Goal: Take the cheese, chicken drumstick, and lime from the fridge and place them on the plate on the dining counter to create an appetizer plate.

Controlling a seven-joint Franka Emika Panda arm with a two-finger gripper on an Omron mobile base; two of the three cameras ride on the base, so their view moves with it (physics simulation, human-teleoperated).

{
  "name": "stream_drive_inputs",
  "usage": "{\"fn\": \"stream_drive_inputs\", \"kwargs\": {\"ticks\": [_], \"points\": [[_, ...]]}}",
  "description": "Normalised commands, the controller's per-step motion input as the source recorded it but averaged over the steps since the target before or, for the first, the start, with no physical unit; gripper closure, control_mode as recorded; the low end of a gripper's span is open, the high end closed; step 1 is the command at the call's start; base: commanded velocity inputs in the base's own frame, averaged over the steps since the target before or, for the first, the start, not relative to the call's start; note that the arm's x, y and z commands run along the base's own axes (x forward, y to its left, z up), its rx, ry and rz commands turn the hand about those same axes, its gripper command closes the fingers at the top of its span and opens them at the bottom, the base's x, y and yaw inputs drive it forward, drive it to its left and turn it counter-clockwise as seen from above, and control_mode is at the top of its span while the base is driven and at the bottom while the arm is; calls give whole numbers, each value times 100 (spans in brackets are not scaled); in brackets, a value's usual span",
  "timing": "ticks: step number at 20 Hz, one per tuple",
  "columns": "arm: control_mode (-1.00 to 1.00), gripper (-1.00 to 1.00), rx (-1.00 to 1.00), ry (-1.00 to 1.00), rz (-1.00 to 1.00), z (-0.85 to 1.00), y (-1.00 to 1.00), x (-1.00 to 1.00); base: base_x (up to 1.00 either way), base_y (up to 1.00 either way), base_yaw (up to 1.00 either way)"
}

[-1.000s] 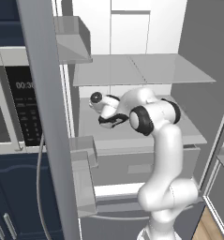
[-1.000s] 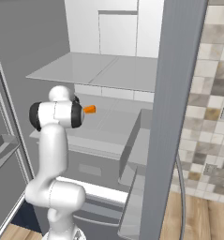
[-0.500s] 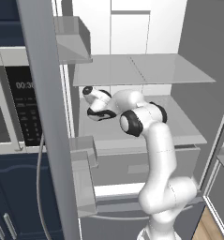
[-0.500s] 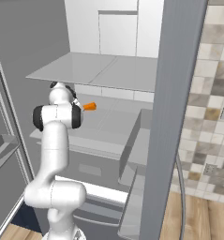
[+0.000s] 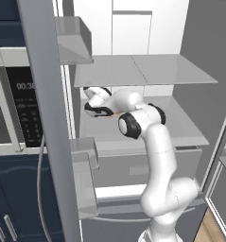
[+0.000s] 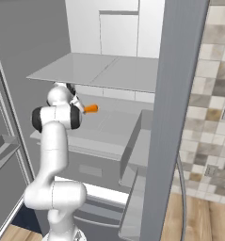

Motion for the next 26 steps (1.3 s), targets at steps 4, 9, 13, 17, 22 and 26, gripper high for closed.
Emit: {"fn": "stream_drive_inputs", "kwargs": {"ticks": [4, 9, 13, 17, 22, 26], "points": [[-100, -100, 0, 11, -24, -70, -78, -99, 0, 0, 0], [-100, -100, 0, 8, -24, -66, -77, -100, 0, 0, 0], [-100, -100, 0, 4, -24, -63, -76, -100, 0, 0, 0], [-100, -100, 0, -5, -14, -27, -35, -57, 0, 0, 0], [-100, -100, 0, -17, 0, 0, 0, -49, 0, 0, 0], [-100, -100, 0, -6, 0, 0, -9, -48, 0, 0, 0]]}}
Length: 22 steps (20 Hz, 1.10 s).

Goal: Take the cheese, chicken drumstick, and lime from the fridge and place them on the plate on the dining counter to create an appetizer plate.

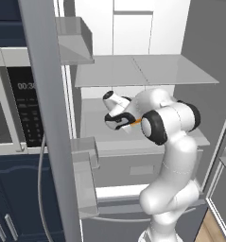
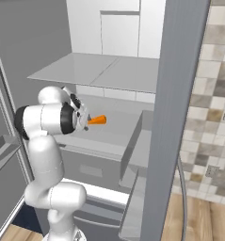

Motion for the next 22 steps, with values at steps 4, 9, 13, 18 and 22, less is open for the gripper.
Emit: {"fn": "stream_drive_inputs", "kwargs": {"ticks": [4, 9, 13, 18, 22], "points": [[-100, -100, 0, -6, 0, 0, -9, -3, 0, 0, 0], [-100, -100, 0, -5, 0, 5, -2, 31, 0, 0, 0], [-100, -100, 0, 0, 0, 0, -15, 50, 0, 0, 0], [-100, -100, 0, 2, 0, 0, -32, 41, 0, 0, 0], [-100, -100, 0, 5, 0, -19, -49, 9, 0, 0, 0]]}}
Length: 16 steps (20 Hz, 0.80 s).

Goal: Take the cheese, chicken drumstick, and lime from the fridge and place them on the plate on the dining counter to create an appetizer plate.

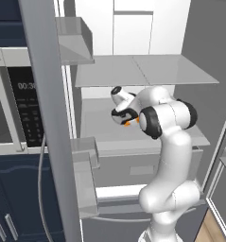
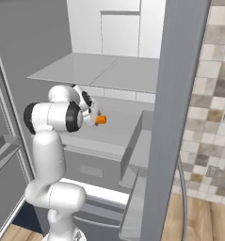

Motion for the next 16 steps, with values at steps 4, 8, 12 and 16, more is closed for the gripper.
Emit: {"fn": "stream_drive_inputs", "kwargs": {"ticks": [4, 8, 12, 16], "points": [[-100, -100, 0, 7, 0, -34, -47, 2, 0, 0, 0], [-100, -100, 0, 6, 0, -56, -37, 0, 0, 0, 0], [-100, -100, 0, 0, 0, -89, -52, 0, 0, 0, 0], [-100, -100, 0, 0, 0, -100, -65, 0, 0, 0, 0]]}}
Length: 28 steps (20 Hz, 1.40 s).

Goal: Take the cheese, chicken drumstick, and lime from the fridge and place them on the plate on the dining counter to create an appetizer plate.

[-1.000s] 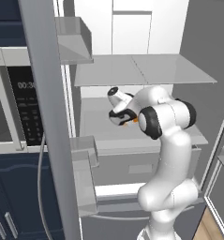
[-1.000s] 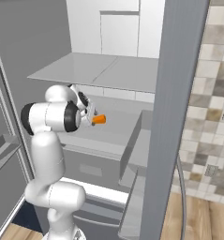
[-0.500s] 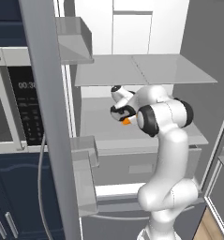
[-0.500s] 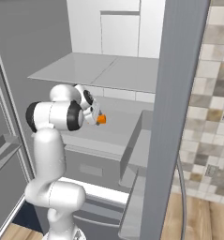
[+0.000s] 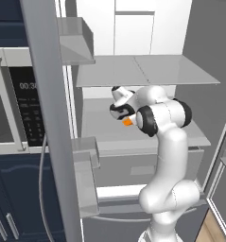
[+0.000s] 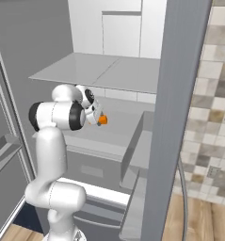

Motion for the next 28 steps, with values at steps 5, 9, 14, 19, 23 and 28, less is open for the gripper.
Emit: {"fn": "stream_drive_inputs", "kwargs": {"ticks": [5, 9, 14, 19, 23, 28], "points": [[-100, 100, 0, 0, 1, -100, -54, -9, 0, 0, 0], [-100, 100, 0, -4, 4, -100, -57, -37, 0, 0, 0], [-100, 100, 0, -17, 5, -96, -49, -43, 0, 0, 0], [-100, 100, 0, -14, 3, -49, -19, -61, 0, 0, 0], [-100, 100, 0, 0, 0, -7, -8, -100, 0, 0, 0], [-100, 100, 1, 3, 3, 25, -11, -100, 0, 0, 0]]}}
